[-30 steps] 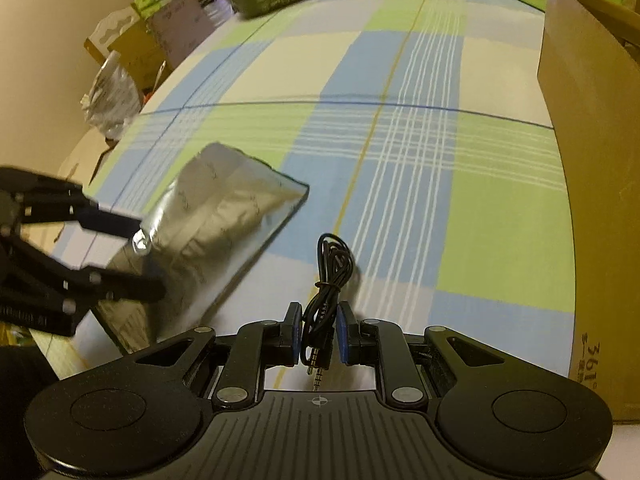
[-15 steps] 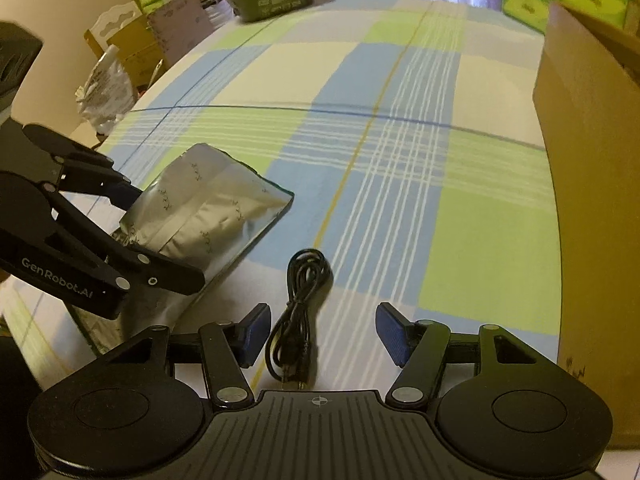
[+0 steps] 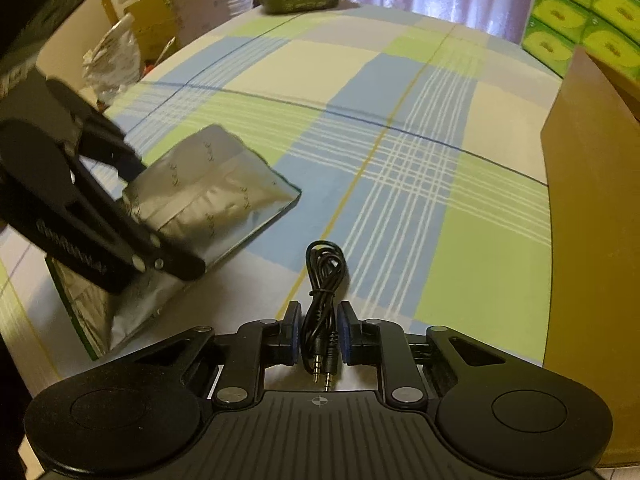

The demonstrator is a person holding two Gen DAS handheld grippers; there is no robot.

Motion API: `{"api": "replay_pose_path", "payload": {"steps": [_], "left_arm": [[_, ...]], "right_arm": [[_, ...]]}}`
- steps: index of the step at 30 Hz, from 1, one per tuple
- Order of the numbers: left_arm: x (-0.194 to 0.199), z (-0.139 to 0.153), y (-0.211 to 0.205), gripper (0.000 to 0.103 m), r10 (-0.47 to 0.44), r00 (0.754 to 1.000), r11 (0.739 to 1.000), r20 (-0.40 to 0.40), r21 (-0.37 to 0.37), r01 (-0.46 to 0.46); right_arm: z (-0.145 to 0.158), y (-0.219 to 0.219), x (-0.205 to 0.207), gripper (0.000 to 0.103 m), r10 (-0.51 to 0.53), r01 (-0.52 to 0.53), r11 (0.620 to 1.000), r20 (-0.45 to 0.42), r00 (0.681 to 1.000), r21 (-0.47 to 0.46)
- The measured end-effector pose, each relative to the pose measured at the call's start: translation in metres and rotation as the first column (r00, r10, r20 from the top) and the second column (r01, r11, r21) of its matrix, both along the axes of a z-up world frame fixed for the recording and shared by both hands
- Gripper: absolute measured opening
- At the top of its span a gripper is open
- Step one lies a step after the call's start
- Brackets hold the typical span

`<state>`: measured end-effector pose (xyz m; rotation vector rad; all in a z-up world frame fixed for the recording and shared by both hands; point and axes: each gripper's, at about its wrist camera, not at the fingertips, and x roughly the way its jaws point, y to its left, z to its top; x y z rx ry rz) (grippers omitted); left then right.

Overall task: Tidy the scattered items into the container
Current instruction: 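Lift the foil packet and black cable with both tools off the table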

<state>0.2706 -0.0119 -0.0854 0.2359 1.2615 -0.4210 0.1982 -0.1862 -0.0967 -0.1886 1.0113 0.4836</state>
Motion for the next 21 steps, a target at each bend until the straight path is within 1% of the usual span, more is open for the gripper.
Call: {"api": "replay_pose_path", "payload": {"steps": [2,4,6,8,9,10,11,14,17,21], "left_arm": [[0.001,-0.002,0.0,0.061,0.002,1.0,1.0,-0.01,0.008,-0.002],[0.001,-0.004,0.0,0.054,0.001,1.0,1.0,-0.014,0.024,-0.001],[0.004,-0.005,0.004,0.047,0.027,0.999,1.0,-0.033,-0.007,-0.028],[0.004,-0.004,0.005,0.044,0.036,0.999,0.999,-0.036,-0.013,-0.036],[0.004,-0.003,0.006,0.042,0.037,0.999,0.999,-0.035,-0.015,-0.037],[0.002,-0.002,0.006,0.037,0.034,0.999,0.999,-0.036,-0.016,-0.035],[0.001,0.0,0.005,0.036,0.028,0.999,0.999,-0.036,-0.016,-0.029],[-0.004,0.004,0.002,0.036,-0.002,0.999,1.0,-0.034,0.015,0.002],[-0.005,0.002,0.0,0.036,-0.021,0.998,0.999,-0.06,0.03,0.023],[-0.001,-0.001,-0.003,0.041,-0.022,0.998,0.999,-0.066,0.037,0.025]], "right_arm": [[0.001,-0.001,0.001,0.021,-0.008,0.008,1.0,-0.005,1.0,0.01],[0.002,-0.001,0.002,0.021,-0.011,0.011,1.0,-0.007,1.0,0.019],[0.003,-0.002,0.002,0.021,-0.013,0.014,0.999,-0.009,1.0,0.03],[0.004,-0.004,0.003,0.02,-0.021,0.022,0.999,-0.014,1.0,0.04],[0.004,-0.004,0.003,0.017,-0.025,0.026,0.999,-0.016,1.0,0.045],[0.005,-0.006,0.003,0.017,-0.029,0.03,0.998,-0.017,0.999,0.051],[0.006,-0.007,0.003,0.017,-0.033,0.034,0.998,-0.017,0.999,0.058],[0.007,-0.008,0.002,0.017,-0.036,0.037,0.997,-0.015,0.999,0.063],[0.006,-0.008,0.002,0.017,-0.029,0.031,0.997,-0.025,0.999,0.064],[0.002,-0.01,0.005,0.017,-0.032,0.034,0.998,-0.042,0.999,0.054]]}}
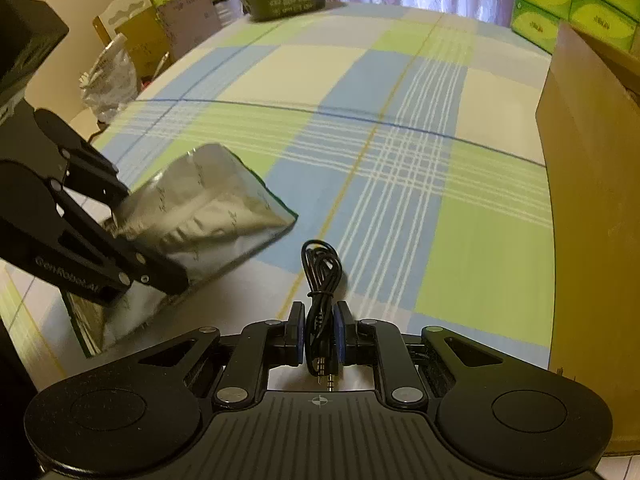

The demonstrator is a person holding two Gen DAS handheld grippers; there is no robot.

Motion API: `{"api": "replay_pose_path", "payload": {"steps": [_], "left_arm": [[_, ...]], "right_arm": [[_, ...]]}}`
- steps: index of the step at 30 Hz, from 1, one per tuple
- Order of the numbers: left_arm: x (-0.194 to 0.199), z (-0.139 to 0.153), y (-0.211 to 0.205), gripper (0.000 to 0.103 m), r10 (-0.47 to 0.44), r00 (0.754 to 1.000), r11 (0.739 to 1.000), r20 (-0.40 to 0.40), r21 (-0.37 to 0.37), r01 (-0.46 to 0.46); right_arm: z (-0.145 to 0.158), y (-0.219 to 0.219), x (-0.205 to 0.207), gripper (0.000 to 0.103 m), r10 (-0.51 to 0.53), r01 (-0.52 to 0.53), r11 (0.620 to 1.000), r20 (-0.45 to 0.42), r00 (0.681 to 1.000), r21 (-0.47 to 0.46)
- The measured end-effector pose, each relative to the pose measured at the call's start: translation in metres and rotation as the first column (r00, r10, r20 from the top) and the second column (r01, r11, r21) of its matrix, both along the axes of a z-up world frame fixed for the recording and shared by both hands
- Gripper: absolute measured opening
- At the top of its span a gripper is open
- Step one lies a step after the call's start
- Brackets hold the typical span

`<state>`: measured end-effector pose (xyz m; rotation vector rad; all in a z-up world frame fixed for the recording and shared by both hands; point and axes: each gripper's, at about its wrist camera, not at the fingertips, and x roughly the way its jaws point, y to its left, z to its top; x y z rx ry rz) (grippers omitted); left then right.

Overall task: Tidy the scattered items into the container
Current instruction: 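Lift the foil packet and black cable with both tools off the table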

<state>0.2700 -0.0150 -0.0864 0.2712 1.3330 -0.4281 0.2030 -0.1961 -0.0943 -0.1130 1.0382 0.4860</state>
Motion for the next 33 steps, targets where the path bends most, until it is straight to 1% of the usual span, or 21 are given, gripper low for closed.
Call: {"api": "replay_pose_path", "payload": {"steps": [4,7,8,15,20,27,30,33], "left_arm": [[0.005,-0.007,-0.002,0.05,-0.01,1.0,1.0,-0.002,0.012,0.01],[0.005,-0.01,-0.003,0.051,-0.017,1.0,1.0,0.003,0.013,0.017],[0.004,-0.009,-0.004,0.05,-0.021,1.0,1.0,0.007,0.016,0.021],[-0.001,-0.005,0.0,0.038,-0.04,0.999,0.999,0.018,0.011,0.039],[-0.006,-0.007,-0.003,0.038,-0.064,0.998,0.998,0.024,0.014,0.063],[-0.013,-0.009,-0.003,0.037,-0.049,0.998,0.999,0.036,-0.001,0.049],[-0.014,-0.007,0.0,0.036,-0.032,0.999,0.999,0.038,-0.015,0.033],[-0.016,-0.004,0.001,0.036,-0.024,0.999,1.0,0.044,-0.015,0.025]], "right_arm": [[-0.001,-0.002,0.002,0.017,-0.016,0.016,1.0,0.001,1.0,0.012],[-0.002,-0.001,0.003,0.017,-0.012,0.012,1.0,0.005,1.0,0.007],[-0.003,-0.001,0.003,0.017,-0.01,0.01,1.0,0.007,1.0,0.004],[-0.003,0.001,0.003,0.018,-0.004,0.004,1.0,0.013,1.0,-0.005],[-0.003,0.006,0.004,0.018,0.004,-0.003,1.0,0.03,1.0,-0.024],[-0.005,0.011,0.002,0.017,0.03,-0.027,0.998,0.049,0.998,-0.054],[-0.004,0.009,0.001,0.017,0.021,-0.02,0.999,0.046,0.999,-0.038],[0.002,0.005,-0.002,0.017,0.013,-0.012,1.0,0.072,0.997,-0.019]]}}
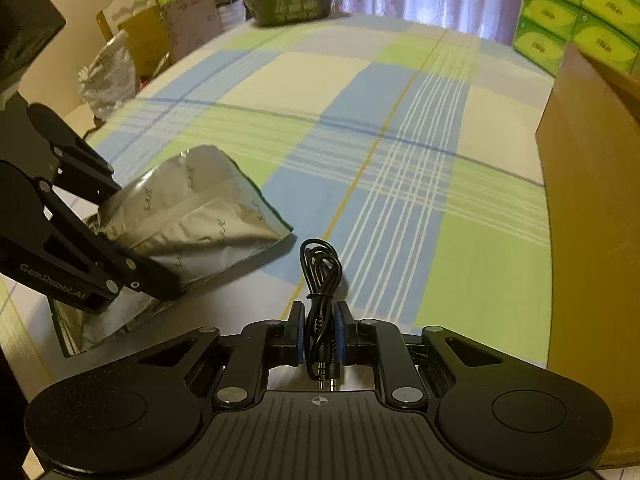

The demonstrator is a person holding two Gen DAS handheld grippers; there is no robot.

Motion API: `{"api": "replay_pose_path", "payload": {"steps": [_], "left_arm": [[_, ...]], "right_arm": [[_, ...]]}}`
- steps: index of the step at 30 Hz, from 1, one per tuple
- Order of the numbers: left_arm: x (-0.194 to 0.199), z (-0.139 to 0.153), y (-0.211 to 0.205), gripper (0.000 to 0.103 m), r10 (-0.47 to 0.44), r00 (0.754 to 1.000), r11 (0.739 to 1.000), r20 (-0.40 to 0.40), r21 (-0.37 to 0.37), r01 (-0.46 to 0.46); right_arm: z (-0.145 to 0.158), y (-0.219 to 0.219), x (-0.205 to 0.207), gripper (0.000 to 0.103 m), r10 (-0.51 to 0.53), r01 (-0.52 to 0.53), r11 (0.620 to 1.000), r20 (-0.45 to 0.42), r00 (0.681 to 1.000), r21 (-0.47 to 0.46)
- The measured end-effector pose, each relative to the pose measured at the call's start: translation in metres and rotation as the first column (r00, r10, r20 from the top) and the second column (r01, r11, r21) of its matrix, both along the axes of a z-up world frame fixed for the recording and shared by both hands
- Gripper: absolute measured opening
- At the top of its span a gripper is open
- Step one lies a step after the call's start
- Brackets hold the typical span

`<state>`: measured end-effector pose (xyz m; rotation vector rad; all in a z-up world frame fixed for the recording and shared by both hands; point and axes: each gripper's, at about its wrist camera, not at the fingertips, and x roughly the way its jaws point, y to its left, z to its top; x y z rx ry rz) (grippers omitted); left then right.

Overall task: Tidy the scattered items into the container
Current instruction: 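Lift the foil packet and black cable with both tools off the table, then carry the foil packet and cable with both tools over the cardboard box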

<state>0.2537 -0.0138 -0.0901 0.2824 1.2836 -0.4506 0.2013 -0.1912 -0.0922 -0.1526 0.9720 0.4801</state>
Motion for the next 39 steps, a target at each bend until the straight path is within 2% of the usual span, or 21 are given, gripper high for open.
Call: {"api": "replay_pose_path", "payload": {"steps": [23,32,39], "left_arm": [[-0.046,0.055,-0.017,0.036,-0.024,0.996,0.999,0.09,0.047,0.02],[-0.064,0.076,-0.024,0.036,-0.023,0.992,0.999,0.126,0.029,0.019],[-0.072,0.092,-0.029,0.036,-0.028,0.987,1.0,0.159,0.006,0.027]], "right_arm": [[0.035,-0.025,-0.043,0.017,-0.139,0.136,0.978,0.005,0.99,0.16],[0.06,-0.036,-0.064,0.017,-0.191,0.178,0.964,0.049,0.98,0.197],[0.087,-0.048,-0.07,0.017,-0.229,0.204,0.96,0.117,0.966,0.192]]}}
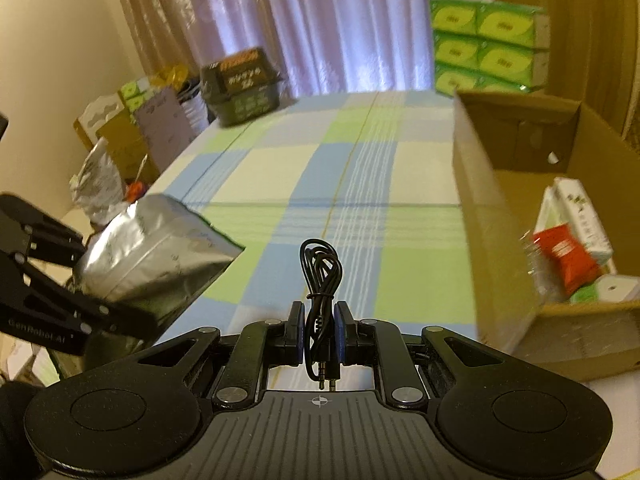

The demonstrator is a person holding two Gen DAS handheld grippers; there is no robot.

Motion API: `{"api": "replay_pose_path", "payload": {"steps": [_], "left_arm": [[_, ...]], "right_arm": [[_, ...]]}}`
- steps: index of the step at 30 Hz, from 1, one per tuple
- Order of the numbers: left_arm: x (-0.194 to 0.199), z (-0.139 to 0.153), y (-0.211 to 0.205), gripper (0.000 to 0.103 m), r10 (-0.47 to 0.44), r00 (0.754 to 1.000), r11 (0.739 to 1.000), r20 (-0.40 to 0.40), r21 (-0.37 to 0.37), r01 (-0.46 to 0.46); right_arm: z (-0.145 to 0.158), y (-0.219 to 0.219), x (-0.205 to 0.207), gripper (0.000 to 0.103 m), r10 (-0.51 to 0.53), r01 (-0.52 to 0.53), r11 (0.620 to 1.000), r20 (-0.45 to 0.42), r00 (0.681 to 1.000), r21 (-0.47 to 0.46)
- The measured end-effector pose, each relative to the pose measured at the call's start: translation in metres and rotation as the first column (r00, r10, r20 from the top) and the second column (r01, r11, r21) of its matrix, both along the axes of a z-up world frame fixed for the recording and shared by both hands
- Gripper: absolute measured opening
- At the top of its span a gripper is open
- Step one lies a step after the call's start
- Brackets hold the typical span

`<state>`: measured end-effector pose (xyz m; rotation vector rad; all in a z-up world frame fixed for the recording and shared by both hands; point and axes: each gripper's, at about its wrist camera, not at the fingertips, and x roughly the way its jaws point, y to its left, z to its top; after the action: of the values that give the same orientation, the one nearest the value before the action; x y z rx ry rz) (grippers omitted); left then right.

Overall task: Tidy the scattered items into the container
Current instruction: 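Carry the foil packet and cable with both tools over the cardboard box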

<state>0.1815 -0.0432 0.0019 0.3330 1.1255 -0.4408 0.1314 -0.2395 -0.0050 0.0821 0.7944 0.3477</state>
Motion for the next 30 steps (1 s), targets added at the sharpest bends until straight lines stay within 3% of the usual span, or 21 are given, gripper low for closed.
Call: {"api": "replay_pose_path", "payload": {"steps": [9,20,30], "left_arm": [[0.012,0.027,-0.03,0.036,-0.012,0.999,0.999,0.042,-0.039,0.013],[0.055,0.064,-0.128,0.036,-0.041,0.998,0.986,0.051,-0.159,0.048],[0.111,0.061,-0.206,0.036,0.032,0.999,0.959,-0.002,-0.281,-0.031]], "right_arm": [[0.039,-0.043,0.005,0.017,-0.099,0.1,0.995,0.089,0.991,-0.005],[0.069,-0.13,0.03,0.017,-0.229,0.237,0.97,0.149,0.962,-0.043],[0.07,-0.184,0.056,0.017,-0.274,0.287,0.955,0.151,0.95,-0.071]]}}
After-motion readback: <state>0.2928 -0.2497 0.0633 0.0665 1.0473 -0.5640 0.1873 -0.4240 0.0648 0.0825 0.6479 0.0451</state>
